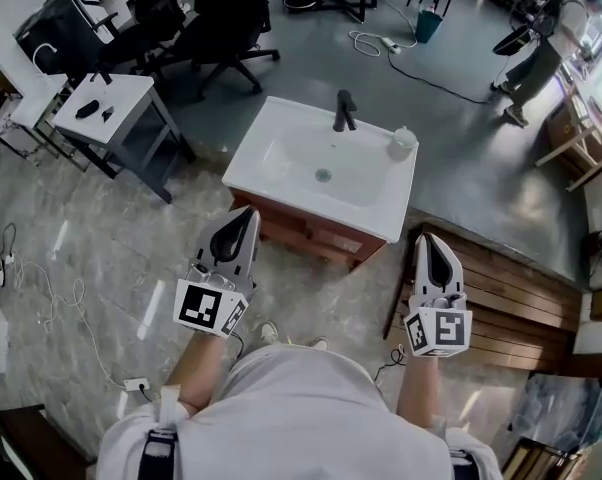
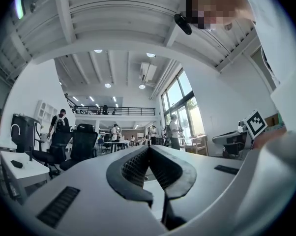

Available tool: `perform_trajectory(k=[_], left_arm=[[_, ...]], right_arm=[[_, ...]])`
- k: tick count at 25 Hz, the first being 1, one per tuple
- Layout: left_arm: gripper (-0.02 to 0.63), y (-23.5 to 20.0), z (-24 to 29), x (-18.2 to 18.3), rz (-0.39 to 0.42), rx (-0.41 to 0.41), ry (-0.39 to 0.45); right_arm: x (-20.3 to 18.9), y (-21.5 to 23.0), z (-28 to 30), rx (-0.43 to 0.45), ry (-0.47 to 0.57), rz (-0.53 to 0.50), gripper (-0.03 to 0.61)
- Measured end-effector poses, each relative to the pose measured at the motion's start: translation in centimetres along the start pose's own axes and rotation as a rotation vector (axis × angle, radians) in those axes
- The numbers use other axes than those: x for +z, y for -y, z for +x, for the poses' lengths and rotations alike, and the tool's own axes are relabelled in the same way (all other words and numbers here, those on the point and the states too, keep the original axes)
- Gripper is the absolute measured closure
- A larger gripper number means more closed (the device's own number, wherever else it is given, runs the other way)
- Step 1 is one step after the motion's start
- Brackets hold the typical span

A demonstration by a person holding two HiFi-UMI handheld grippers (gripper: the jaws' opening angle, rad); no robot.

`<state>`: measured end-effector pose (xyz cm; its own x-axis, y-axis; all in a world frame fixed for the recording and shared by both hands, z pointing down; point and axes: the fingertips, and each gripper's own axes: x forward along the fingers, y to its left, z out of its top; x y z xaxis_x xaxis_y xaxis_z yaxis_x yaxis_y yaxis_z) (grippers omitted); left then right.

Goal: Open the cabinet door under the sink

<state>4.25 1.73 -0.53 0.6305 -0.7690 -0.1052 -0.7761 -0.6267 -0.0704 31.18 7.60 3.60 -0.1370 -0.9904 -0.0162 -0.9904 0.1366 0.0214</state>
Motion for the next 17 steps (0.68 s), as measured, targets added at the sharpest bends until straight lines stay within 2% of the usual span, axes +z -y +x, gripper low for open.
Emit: perform_trajectory(k=[6, 17], left_arm=[[0.597, -1.7, -2.0, -0.4, -0.024, 0.033, -0.017], [0.597, -1.9, -3.5, 0.6, -0.005, 0.021, 0.003]], right_arm=[[1.1, -2.6, 1.3, 0.050, 0.017, -0.013, 0.546], [1.2, -4.3, 0.3, 0.045, 0.031, 0.005, 0.546]])
